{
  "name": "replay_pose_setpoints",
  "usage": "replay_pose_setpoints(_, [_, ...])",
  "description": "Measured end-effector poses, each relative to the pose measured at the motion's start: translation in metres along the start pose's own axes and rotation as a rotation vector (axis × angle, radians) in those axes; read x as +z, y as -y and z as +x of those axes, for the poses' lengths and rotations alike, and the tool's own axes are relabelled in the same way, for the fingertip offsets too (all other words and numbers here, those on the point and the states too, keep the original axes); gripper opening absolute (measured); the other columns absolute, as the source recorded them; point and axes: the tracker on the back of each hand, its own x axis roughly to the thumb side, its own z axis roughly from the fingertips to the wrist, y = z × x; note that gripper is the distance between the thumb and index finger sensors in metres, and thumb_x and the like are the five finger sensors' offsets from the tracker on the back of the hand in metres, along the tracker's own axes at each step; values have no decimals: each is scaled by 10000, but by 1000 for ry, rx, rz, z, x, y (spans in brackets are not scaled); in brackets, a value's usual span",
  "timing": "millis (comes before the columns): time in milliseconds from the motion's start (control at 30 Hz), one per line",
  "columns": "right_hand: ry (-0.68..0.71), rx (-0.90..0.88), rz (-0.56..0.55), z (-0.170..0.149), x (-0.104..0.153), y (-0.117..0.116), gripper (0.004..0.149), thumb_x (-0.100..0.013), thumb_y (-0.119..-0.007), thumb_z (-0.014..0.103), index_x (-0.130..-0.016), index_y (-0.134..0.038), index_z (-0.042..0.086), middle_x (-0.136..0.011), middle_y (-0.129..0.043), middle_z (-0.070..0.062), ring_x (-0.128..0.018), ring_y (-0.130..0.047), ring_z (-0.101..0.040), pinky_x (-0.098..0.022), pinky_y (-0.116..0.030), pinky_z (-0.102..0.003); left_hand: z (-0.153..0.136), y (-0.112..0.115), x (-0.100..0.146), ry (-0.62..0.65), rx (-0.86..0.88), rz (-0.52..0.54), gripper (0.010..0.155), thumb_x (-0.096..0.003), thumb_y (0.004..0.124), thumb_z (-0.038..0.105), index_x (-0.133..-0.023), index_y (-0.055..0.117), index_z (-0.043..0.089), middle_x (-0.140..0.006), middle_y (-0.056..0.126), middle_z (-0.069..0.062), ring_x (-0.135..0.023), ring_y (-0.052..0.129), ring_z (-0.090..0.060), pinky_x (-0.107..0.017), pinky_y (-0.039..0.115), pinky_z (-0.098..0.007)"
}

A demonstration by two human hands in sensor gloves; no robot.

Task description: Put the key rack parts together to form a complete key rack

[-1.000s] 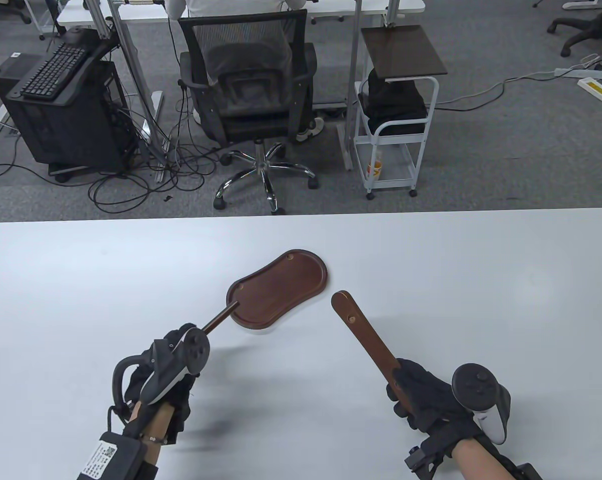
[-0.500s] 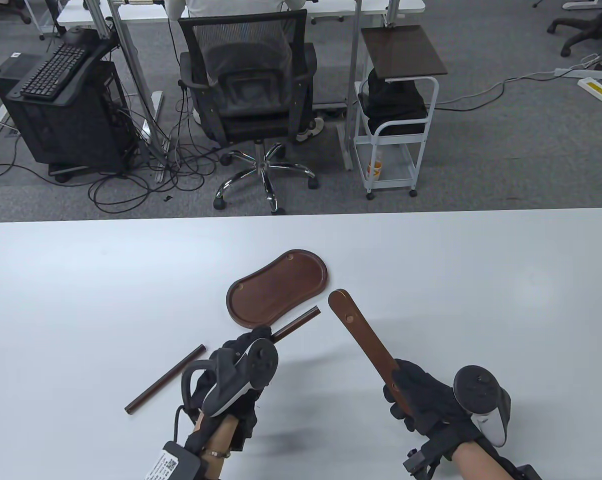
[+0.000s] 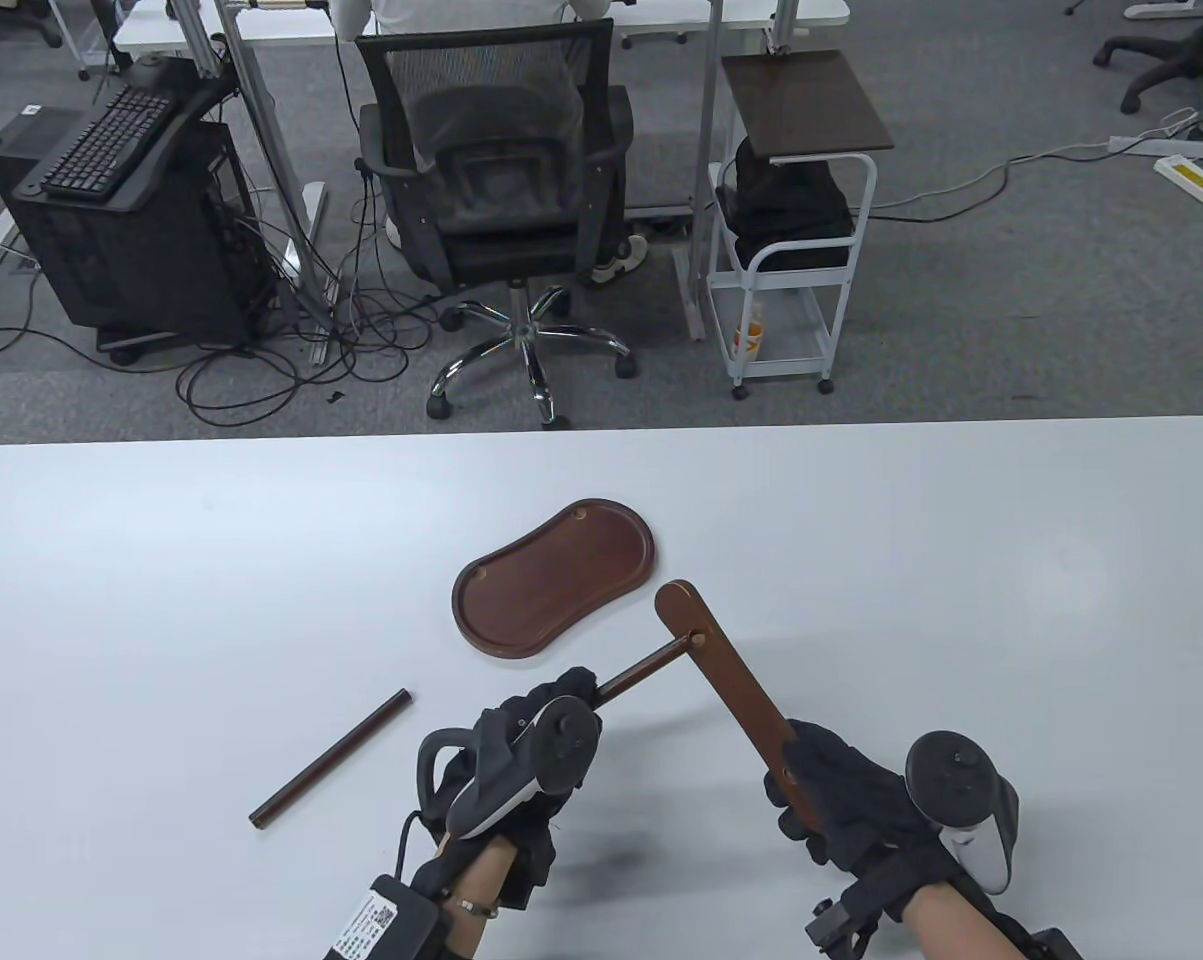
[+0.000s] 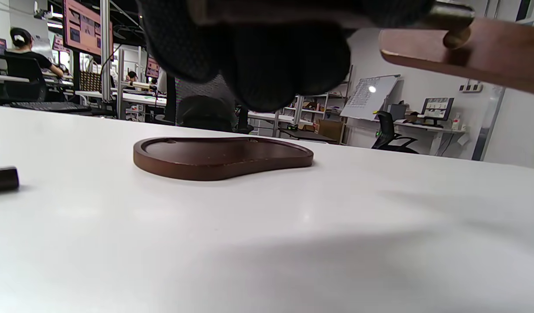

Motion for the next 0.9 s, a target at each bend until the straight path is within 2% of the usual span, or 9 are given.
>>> replay_pose_setpoints(267, [7,-9,35,3,1,-7,608,-581,-613,454,-989,-692,10,-712,-946,-230,-321,-986,-386,-106,-881,-333,-6,5,4,3,9,-16,486,-570,644,466,-1027,560,323,-903,878,74,-787,956,-200,-617,815,-453])
replay_pose_setpoints(367, [4,-6,35,2,1,-7,600,-578,-622,456,-1006,-690,42,-714,-947,-229,-325,-984,-389,-111,-877,-335,-6,5,5,10,24,-38,486,-567,649,466,-1024,571,321,-889,893,72,-730,984,-181,-576,842,-422])
replay_pose_setpoints(900, [28,28,74,4,1,-8,605,-572,-656,462,-1075,-605,131,-767,-900,-239,-383,-954,-403,-163,-861,-345,-6,3,9,40,32,-14,486,-559,665,463,-1015,589,312,-867,910,87,-621,1015,-121,-482,889,-366])
